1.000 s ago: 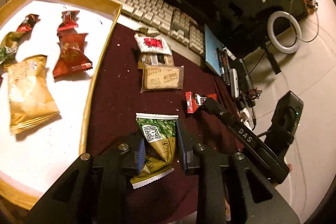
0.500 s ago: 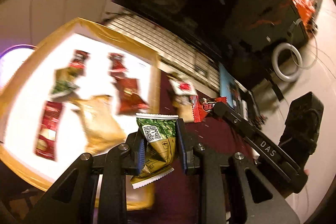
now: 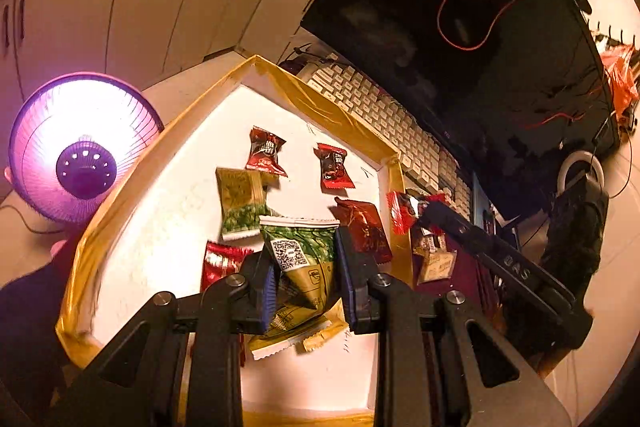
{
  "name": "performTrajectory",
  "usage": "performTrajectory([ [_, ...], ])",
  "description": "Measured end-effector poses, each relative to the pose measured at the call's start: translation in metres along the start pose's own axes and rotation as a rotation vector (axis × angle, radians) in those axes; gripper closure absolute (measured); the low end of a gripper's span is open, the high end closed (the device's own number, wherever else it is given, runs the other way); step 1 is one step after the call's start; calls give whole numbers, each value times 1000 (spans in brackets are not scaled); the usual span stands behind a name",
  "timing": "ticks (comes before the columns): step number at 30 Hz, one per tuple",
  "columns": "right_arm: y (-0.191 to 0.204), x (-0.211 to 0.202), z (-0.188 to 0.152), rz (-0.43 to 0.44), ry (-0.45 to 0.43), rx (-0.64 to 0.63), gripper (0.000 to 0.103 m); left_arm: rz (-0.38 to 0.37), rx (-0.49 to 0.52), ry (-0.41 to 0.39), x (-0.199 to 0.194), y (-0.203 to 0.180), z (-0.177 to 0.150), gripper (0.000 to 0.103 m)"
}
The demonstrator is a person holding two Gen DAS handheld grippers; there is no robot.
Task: Organize snacks
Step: 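Carry the green packet and red candy over the box, then open both tools to release the packets into the box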
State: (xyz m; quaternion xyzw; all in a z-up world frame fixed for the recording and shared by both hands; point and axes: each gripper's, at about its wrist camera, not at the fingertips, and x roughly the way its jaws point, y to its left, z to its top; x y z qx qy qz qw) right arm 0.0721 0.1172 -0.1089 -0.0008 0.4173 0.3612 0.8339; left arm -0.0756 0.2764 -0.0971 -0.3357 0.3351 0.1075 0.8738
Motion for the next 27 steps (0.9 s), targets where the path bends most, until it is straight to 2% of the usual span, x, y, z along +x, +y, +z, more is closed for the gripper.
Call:
performTrajectory([
  [3,4,14,10,-27,31,-12,93,32,33,57,19,-5,4,80],
  [5,6,27,14,-16,64,-23,93,33,34,73,27,-5,6,80],
  [11,17,64,15,-39,131,-63,93,105,82,127,47,-7,5,80],
  [15,22,72,10,-59,122,-101,93,132,76,134,52,-5,3,80],
  [20,26,72,9,-62,106,-123,92,131,72,130,54,-4,4,79],
  [23,28,72,9,-47,100,-130,87,151,78,114,51,-4,4,78],
  [25,27,69,9,-43,92,-127,85,162,88,105,50,-5,3,73],
  [27,26,64,10,-27,85,-113,77,167,87,96,49,-7,4,64],
])
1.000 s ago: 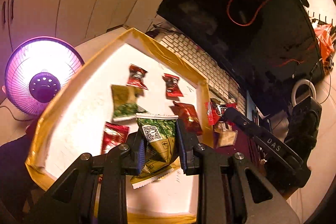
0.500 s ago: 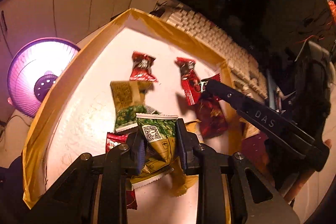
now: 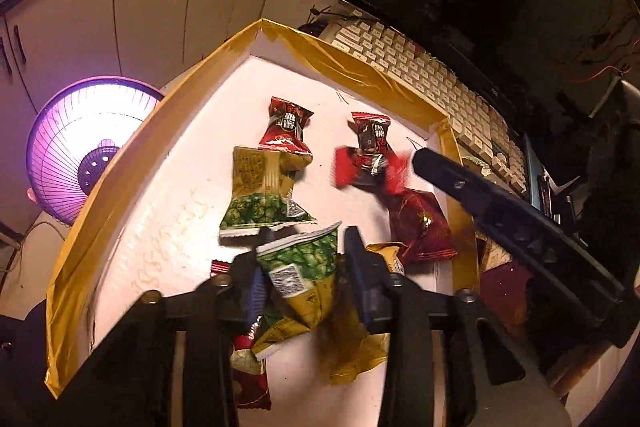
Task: Organize snacks
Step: 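Open both tools to release the packets into the box, then move both tools back to the remaining biscuit packets on the cloth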
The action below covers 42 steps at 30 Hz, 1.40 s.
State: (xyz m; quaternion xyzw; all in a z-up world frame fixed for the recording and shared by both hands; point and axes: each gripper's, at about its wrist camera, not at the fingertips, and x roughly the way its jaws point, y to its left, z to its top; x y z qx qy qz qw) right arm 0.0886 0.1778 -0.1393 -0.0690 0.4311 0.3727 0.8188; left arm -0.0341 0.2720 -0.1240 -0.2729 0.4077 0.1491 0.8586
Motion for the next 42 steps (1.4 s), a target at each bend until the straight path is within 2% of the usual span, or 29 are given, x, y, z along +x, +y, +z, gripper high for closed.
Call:
performTrajectory([
  [1,-1,-4,0,13,-8,7,74,2,1,-13,-3,-1,-1,62],
  [3,-4,-17,0,23,-30,13,66,18,6,-50,-11,-3,-2,49],
  [4,-6,-27,-2,24,-48,15,64,31,10,-67,-15,-5,-3,45],
  [7,-13,-53,-8,39,-84,40,55,65,26,-128,-30,-13,-9,42],
  [9,-21,-74,-17,54,-115,64,42,83,43,-163,-41,-22,-15,39],
  [10,-25,-81,-21,57,-128,69,40,85,53,-176,-45,-26,-17,39],
  [14,-46,-108,-47,57,-151,92,40,86,86,-217,-60,-45,-27,37],
  [19,-88,-128,-77,44,-170,181,39,64,127,-225,-66,-67,-34,33],
  [23,-128,-125,-98,17,-149,279,39,83,165,-223,-65,-82,-38,33],
  [27,-151,-120,-108,13,-136,345,39,84,174,-197,-59,-91,-42,32],
  [36,-154,-114,-114,-2,-145,339,39,28,234,-159,-50,-125,-49,32],
  [42,-161,-117,-117,23,-159,379,39,-11,299,-119,-33,-149,-49,32],
])
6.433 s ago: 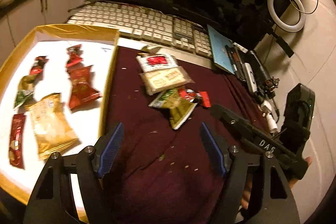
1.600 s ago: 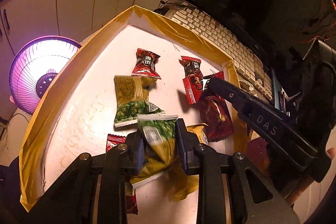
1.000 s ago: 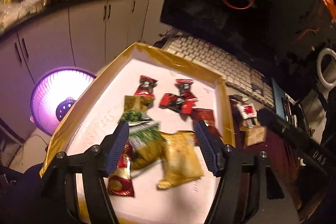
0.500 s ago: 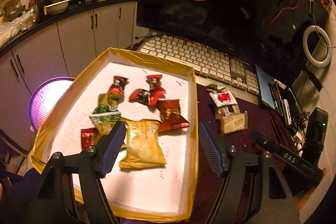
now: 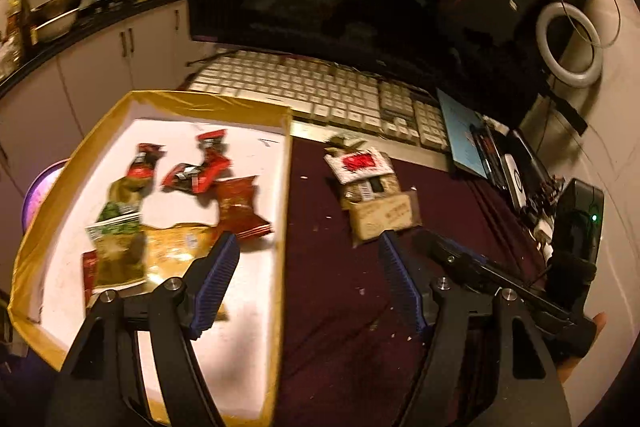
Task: Organize snacks
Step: 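Move both tools back to the remaining biscuit packets on the cloth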
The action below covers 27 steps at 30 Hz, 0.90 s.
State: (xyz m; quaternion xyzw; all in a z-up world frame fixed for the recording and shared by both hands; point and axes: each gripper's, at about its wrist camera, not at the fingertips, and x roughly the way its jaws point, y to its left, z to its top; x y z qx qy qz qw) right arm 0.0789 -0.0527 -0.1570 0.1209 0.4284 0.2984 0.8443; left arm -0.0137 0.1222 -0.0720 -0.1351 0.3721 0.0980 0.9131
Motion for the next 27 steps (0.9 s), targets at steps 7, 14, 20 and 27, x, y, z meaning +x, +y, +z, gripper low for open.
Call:
performTrajectory([
  [7,-5,1,1,12,3,30,39,-40,13,74,29,-11,3,32],
  [14,-5,2,0,23,8,31,39,-47,28,92,41,-18,8,32],
  [20,-7,2,0,29,9,42,39,-52,27,106,45,-16,9,32],
  [27,-13,0,1,10,-8,76,39,-100,-28,117,45,2,15,32],
])
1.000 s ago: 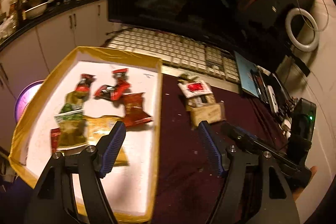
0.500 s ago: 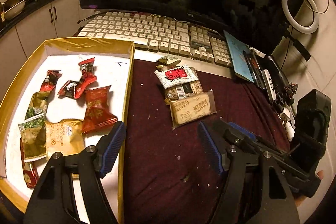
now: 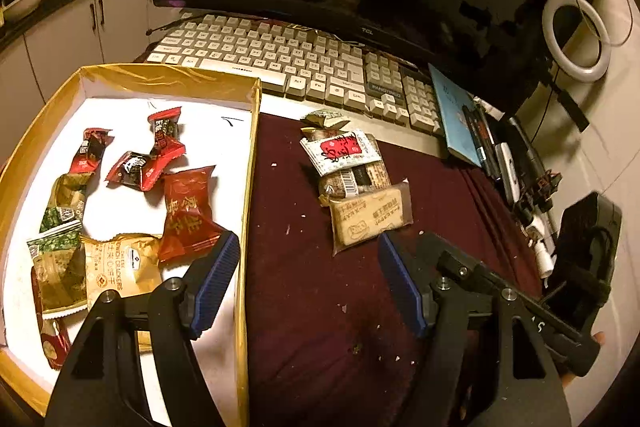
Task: Organize snacks
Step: 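Move both tools back to the remaining biscuit packets on the cloth, then grasp the cream biscuit packet with the left tool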
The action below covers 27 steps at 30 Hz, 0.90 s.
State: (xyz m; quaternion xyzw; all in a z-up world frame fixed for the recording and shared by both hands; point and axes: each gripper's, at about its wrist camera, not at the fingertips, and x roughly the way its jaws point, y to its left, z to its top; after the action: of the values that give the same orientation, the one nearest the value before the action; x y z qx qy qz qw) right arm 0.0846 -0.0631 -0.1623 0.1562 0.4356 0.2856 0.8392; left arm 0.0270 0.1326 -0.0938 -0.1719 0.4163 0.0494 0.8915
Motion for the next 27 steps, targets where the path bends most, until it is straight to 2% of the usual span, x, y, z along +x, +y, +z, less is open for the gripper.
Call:
performTrajectory([
  [6,-3,-6,1,-9,-28,19,39,-56,5,52,16,-11,15,32],
  [8,-11,-12,1,-22,-52,62,39,-52,49,51,27,-27,21,32],
  [12,-22,-29,2,-101,-107,87,39,58,293,51,57,-76,24,32],
  [13,-24,-35,3,-144,-125,87,39,78,328,54,62,-84,23,32],
  [16,-32,-45,9,-197,-155,87,39,121,443,75,80,-104,13,32],
  [19,-43,-48,16,-211,-158,107,39,184,521,105,99,-114,3,32],
  [20,-46,-48,18,-209,-153,112,39,201,539,83,99,-116,0,32],
  [23,-47,-49,20,-211,-150,105,39,196,533,77,97,-114,-3,32],
  [25,-46,-50,21,-223,-148,92,39,162,509,98,95,-111,-6,38],
  [27,-45,-51,21,-221,-145,83,39,121,482,130,92,-106,-6,57],
])
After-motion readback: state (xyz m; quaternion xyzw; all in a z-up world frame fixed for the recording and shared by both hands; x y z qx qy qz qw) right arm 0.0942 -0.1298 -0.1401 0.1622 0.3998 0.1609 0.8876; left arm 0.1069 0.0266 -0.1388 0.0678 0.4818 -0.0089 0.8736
